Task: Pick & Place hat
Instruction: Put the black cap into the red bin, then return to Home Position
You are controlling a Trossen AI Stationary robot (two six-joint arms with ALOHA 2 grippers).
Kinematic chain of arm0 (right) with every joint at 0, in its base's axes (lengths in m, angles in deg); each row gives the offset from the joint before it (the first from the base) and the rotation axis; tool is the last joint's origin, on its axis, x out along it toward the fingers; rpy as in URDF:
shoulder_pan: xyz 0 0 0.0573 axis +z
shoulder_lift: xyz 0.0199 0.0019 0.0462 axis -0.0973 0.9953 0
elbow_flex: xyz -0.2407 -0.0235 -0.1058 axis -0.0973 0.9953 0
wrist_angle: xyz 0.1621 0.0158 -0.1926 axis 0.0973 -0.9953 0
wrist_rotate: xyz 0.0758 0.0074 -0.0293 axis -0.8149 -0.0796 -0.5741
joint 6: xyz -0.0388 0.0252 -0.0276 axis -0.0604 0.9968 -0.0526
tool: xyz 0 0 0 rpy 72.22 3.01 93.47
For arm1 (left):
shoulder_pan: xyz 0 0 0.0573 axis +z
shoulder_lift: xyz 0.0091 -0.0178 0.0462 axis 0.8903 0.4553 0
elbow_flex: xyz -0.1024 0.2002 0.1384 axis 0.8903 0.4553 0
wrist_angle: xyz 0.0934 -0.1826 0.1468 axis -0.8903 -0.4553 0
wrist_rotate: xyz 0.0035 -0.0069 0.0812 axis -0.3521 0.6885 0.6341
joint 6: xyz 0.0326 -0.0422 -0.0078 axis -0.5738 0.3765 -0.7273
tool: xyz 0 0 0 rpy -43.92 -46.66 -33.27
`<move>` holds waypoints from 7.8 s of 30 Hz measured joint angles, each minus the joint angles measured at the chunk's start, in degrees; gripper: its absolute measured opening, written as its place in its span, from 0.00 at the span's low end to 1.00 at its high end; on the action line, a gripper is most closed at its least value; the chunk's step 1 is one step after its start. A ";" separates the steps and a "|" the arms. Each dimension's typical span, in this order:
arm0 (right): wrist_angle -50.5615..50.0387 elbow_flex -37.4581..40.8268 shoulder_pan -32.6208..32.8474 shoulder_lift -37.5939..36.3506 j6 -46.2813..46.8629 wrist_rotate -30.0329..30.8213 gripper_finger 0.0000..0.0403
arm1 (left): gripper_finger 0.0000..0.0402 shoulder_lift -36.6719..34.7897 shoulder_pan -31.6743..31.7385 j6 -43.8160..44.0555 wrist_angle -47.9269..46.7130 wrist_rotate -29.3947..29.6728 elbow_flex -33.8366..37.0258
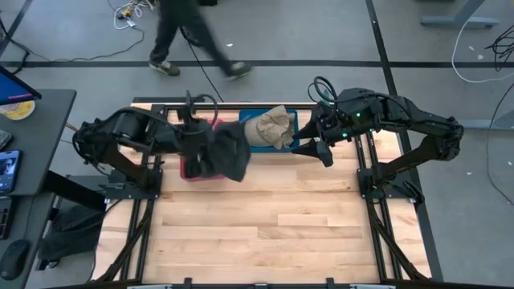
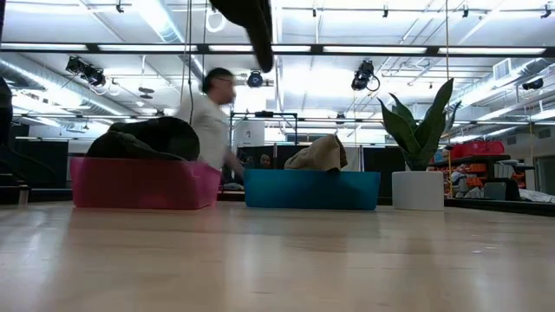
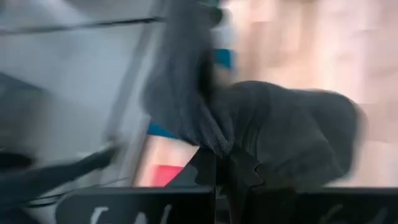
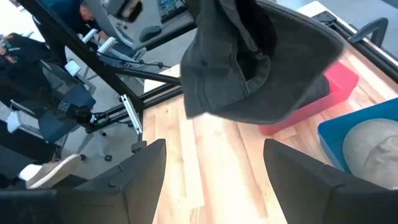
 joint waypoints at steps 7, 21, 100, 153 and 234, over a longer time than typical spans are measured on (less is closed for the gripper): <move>0.33 0.02 0.00 0.00 1.47 1.20 0.68 | 0.02 0.45 2.81 -16.11 -0.18 16.14 -0.20; 3.41 0.03 0.04 0.04 6.00 3.89 0.68 | 0.02 4.17 12.29 -42.31 -3.75 34.61 2.22; 2.82 0.02 -0.20 1.88 7.68 4.00 0.68 | 0.30 3.69 19.18 -25.89 27.35 -15.37 58.33; -1.76 0.03 -0.20 0.09 5.71 3.34 0.68 | 0.47 -7.93 9.52 2.78 67.73 -25.34 52.74; -5.60 0.04 -0.20 -1.66 7.44 3.57 0.68 | 0.01 -88.10 10.82 -4.71 109.95 -27.81 121.12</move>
